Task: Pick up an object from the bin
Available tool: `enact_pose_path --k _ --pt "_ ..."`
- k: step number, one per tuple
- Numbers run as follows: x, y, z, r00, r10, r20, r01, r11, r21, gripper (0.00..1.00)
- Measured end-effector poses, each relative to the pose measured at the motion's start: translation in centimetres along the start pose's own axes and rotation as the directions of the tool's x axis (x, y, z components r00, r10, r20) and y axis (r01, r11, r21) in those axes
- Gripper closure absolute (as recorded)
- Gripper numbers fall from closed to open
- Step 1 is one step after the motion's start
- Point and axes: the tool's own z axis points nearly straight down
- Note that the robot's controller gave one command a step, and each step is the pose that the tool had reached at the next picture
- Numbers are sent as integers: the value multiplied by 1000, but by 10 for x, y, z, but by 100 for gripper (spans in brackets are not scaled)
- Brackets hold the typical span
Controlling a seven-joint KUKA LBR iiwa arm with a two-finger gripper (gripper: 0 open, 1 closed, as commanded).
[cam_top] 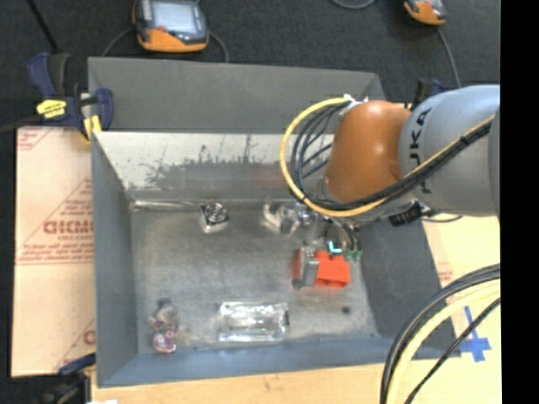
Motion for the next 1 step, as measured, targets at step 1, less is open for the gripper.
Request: enact_pose_path --k 1 --pt "16 -70 66 999 -36 3 36 999 4 0"
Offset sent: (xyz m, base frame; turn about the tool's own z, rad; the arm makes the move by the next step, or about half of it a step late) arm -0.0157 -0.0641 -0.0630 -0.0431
